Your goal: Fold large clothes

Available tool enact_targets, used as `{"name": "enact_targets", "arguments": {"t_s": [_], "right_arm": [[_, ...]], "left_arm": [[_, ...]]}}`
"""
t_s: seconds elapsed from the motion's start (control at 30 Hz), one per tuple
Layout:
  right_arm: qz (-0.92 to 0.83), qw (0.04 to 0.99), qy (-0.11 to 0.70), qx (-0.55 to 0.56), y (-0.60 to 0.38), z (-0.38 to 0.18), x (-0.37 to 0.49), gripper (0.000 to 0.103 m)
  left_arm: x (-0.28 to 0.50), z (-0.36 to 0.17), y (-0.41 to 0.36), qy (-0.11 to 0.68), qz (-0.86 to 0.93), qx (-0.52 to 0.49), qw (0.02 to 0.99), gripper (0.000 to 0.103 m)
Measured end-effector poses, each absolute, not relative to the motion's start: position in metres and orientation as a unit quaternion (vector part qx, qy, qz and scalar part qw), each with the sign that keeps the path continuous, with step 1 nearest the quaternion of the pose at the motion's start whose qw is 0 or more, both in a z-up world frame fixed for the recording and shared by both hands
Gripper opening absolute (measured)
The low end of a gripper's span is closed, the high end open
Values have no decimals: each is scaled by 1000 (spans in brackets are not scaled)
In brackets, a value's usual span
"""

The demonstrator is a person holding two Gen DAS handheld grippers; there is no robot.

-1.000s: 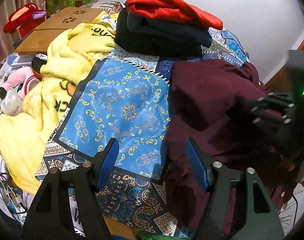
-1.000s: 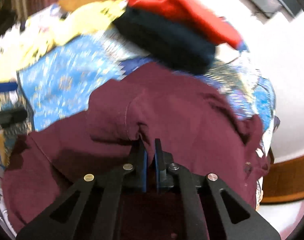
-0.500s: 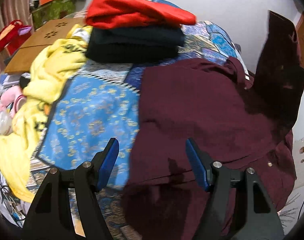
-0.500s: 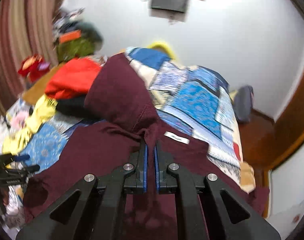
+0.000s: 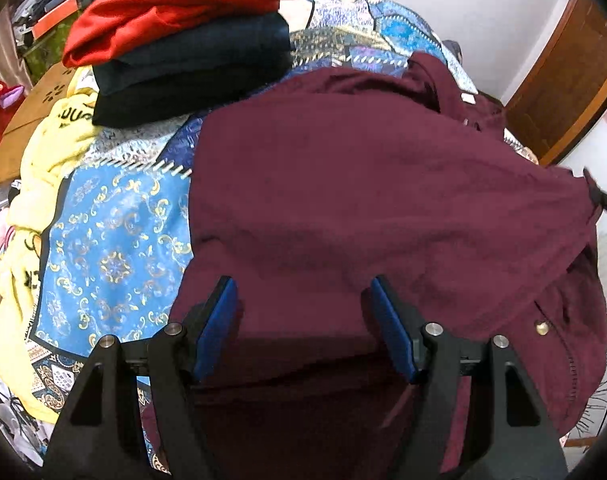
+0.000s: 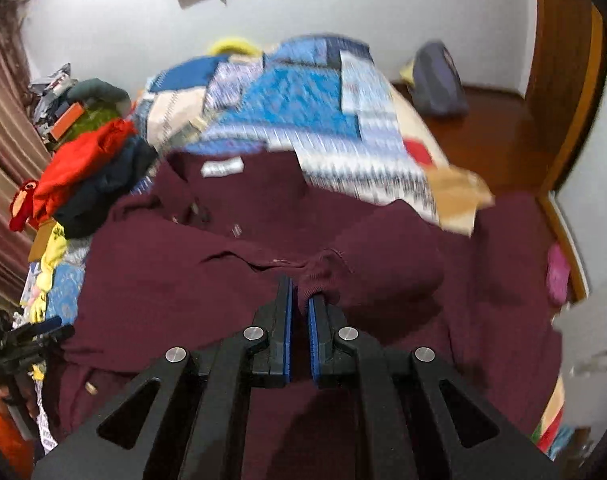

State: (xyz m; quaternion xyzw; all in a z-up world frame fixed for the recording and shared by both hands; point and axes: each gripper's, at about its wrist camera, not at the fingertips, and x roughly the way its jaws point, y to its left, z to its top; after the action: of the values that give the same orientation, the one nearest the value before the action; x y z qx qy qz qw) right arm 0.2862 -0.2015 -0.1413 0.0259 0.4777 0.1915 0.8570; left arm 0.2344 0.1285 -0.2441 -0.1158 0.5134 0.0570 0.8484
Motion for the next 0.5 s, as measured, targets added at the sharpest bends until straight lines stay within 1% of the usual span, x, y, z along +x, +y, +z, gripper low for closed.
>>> {"name": "enact_targets", "arguments": {"t_s": [0.13,0.17,0.2,0.23,0.33,0.43,0.5], "right_arm": [[197,844,495,69,-218,-155,284,6],[200,839,500,82,-219,-157,283,7],[204,832,507,97,-223,-158,283,10],[205,827,512,108,-237,-159,285,10],[210,789,552,170,-253,-174,286,11],[208,754,574,241,-269,-192,285,13],[201,746,582,255,-274,-202,284,15]], "left_arm": [[233,-253,130,524,57,-120,841,68],[232,-254,132,525,57,-122,840,68],[231,-255,134,524,57,-127,840,68],[231,-255,134,524,57,-129,840,68],[228,-257,138,524,59,-138,838,68],[226,-259,139,524,60,-145,837,69],[226,-259,139,523,60,-146,838,69]]}}
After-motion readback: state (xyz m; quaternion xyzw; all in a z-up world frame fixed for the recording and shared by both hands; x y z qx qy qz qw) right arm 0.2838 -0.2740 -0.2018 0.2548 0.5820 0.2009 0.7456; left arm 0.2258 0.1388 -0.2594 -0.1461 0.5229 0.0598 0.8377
